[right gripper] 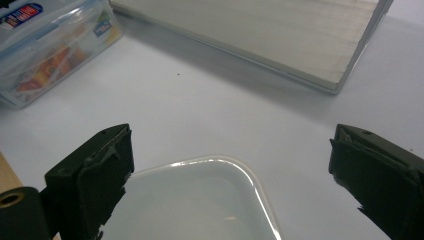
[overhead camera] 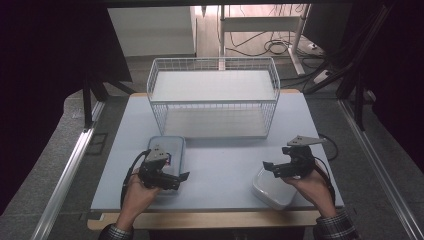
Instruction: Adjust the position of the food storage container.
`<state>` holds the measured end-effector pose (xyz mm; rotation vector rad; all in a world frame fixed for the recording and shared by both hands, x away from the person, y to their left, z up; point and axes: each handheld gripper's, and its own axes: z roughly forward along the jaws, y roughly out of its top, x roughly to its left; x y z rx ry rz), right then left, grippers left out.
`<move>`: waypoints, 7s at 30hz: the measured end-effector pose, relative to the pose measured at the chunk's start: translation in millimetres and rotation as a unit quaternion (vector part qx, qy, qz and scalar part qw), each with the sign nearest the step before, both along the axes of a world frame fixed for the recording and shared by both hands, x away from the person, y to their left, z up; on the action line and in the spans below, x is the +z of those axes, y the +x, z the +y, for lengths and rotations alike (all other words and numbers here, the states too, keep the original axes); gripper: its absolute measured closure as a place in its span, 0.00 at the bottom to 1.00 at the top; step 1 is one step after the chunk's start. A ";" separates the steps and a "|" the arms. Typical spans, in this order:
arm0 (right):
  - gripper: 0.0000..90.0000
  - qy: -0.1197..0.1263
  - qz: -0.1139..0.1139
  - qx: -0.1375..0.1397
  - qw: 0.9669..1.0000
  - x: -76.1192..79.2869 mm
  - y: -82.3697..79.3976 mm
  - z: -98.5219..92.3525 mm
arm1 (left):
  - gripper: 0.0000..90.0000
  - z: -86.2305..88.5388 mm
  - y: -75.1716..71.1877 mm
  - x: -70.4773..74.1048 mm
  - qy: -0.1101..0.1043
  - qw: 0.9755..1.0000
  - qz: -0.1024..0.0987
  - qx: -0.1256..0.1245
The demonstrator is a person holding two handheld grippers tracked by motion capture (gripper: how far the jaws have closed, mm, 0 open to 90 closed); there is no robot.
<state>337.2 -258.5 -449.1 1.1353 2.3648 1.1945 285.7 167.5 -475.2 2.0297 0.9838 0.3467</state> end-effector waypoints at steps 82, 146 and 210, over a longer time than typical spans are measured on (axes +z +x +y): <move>0.96 -0.099 0.061 0.030 0.993 -12.4 -23.8 -49.2 | 0.08 22.0 -2.2 0.0 0.010 0.999 -0.020 0.025; 0.95 -0.038 0.018 0.012 0.999 -1.5 -34.6 -40.2 | 1.00 71.5 -19.0 -26.5 0.033 0.997 0.075 0.009; 1.00 -0.046 0.074 0.070 0.994 -42.4 -6.6 51.1 | 1.00 -15.7 5.3 -34.7 0.074 0.996 0.053 -0.019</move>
